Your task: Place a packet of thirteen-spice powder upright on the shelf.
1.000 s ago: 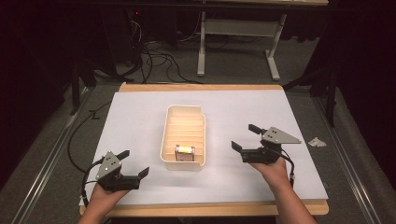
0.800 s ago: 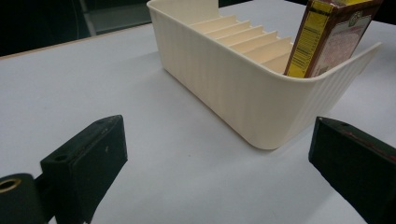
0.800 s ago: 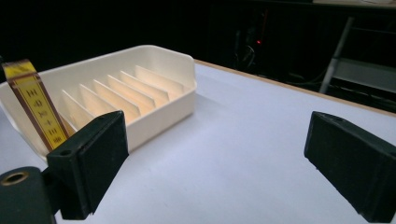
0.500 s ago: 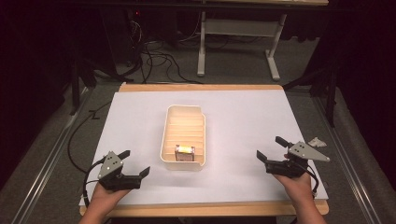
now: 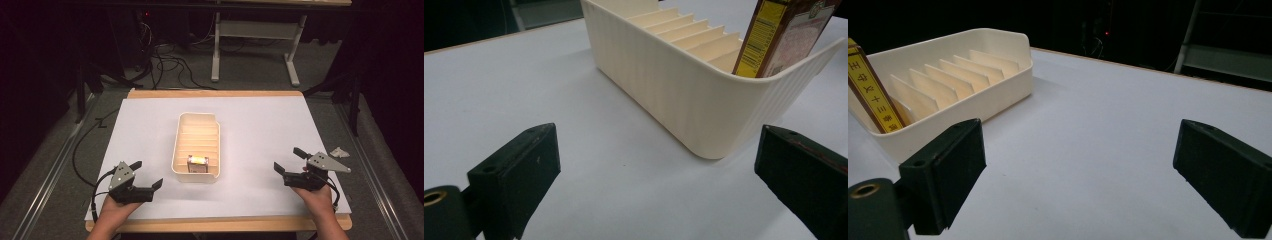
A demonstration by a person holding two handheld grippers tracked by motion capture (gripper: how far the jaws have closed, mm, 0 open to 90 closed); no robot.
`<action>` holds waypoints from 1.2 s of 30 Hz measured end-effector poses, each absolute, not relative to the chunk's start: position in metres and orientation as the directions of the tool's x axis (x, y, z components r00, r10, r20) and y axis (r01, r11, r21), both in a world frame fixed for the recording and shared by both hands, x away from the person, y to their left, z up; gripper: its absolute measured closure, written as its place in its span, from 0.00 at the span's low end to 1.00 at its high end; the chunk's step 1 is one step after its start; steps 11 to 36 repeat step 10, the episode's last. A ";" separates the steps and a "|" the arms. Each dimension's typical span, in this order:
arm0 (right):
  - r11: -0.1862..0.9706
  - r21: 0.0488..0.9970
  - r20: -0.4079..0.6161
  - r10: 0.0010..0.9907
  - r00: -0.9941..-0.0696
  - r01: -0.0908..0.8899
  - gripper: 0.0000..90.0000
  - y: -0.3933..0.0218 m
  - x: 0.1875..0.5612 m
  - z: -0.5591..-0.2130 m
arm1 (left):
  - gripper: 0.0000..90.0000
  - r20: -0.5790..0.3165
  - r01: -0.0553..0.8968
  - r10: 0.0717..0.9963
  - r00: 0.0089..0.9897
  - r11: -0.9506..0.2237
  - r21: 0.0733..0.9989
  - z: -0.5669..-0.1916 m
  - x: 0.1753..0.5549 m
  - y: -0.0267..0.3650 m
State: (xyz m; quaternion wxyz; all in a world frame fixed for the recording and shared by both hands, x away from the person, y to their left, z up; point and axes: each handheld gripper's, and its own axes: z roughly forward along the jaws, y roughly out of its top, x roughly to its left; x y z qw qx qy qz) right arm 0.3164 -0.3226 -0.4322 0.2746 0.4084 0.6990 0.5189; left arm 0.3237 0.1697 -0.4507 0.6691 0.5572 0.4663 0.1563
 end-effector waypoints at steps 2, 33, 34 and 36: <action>0.128 0.949 0.042 0.855 -0.517 0.289 0.08 -0.322 0.316 -0.432 | 0.05 -0.450 0.311 0.727 0.519 0.330 0.891 -0.451 0.324 0.170; 0.143 0.945 0.032 0.854 -0.520 0.294 0.08 -0.321 0.316 -0.434 | 0.06 -0.456 0.311 0.722 0.520 0.337 0.888 -0.449 0.324 0.170; 0.143 0.945 0.032 0.854 -0.520 0.294 0.08 -0.321 0.316 -0.434 | 0.06 -0.456 0.311 0.722 0.520 0.337 0.888 -0.449 0.324 0.170; 0.143 0.945 0.032 0.854 -0.520 0.294 0.08 -0.321 0.316 -0.434 | 0.06 -0.456 0.311 0.722 0.520 0.337 0.888 -0.449 0.324 0.170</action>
